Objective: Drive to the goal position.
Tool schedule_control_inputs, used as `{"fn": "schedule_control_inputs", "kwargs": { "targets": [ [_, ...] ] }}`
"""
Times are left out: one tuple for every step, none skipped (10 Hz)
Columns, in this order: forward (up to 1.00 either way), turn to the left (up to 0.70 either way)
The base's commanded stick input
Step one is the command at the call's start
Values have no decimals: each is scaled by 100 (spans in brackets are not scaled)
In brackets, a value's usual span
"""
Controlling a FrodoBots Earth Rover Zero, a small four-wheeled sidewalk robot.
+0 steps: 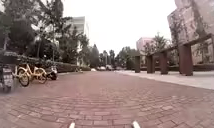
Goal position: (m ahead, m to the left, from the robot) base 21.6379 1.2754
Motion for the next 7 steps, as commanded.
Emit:
{"fn": "schedule_control_inputs", "kwargs": {
  "targets": [
    [70, 0],
    [70, 0],
    [70, 0],
    [70, 0],
    [70, 0],
    [70, 0],
    [70, 0]
  ]
}}
